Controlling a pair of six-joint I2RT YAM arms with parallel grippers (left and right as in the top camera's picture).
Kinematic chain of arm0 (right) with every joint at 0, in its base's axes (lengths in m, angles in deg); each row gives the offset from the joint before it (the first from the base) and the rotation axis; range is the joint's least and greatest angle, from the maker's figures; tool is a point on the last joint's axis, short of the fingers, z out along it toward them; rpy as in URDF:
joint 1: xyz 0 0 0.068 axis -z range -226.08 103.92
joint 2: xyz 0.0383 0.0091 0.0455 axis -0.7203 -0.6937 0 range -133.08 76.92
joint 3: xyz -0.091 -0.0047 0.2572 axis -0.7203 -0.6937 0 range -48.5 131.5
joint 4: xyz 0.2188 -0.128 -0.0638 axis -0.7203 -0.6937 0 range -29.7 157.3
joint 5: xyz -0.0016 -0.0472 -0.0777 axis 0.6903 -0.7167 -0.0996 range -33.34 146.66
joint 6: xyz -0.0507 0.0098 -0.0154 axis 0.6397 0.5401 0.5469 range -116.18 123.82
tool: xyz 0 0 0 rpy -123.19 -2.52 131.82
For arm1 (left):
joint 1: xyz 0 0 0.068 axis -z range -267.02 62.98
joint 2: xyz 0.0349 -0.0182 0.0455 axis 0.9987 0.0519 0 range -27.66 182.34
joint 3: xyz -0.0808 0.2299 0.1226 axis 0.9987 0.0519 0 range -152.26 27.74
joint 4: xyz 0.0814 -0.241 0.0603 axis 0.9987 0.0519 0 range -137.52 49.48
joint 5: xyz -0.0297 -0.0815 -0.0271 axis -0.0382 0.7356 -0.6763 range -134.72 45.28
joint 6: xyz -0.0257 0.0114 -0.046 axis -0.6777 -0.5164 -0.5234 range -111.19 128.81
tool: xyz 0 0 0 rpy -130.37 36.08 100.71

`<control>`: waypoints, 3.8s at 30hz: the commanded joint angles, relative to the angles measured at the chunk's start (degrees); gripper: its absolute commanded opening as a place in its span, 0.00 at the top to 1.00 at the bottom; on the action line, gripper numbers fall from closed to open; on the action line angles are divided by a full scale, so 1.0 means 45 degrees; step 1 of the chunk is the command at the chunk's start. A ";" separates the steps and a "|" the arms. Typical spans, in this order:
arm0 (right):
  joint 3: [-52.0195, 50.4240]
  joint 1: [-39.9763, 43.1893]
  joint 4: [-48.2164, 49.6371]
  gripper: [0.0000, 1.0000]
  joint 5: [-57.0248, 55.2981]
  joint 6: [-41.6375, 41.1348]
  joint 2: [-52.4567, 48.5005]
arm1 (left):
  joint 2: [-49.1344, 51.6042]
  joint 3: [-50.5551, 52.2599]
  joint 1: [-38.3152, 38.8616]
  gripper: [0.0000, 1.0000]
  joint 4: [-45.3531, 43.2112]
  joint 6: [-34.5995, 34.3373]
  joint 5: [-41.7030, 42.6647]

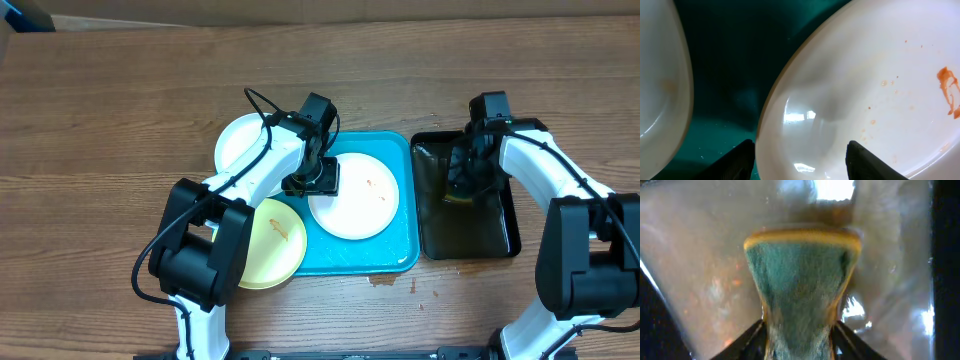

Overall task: Clean dirty plates on tray and stack at the side
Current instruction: 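Dip and rub the sponge in the black tray's water, then scrub the held white plate with the sponge in the right gripper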

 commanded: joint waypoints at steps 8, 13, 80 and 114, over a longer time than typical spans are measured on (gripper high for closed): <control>0.0063 0.0019 -0.1205 0.32 0.0573 0.0005 -0.0024 | -0.0194 -0.0034 0.0019 0.37 0.0015 -0.0185 0.0102; 0.0058 0.0019 -0.1603 0.32 0.0583 -0.0146 -0.0024 | -0.0194 -0.0034 0.0019 0.36 0.0015 -0.0185 0.0102; 0.2079 0.0019 -0.2783 0.96 -0.0044 0.0311 0.1078 | -0.0189 0.0563 0.0185 0.72 -0.0549 -0.0189 -0.0617; 0.2535 -0.1836 -0.2948 0.96 -0.1535 -0.0811 0.1093 | -0.0214 0.0078 -0.0019 0.96 0.0083 -0.0189 -0.1768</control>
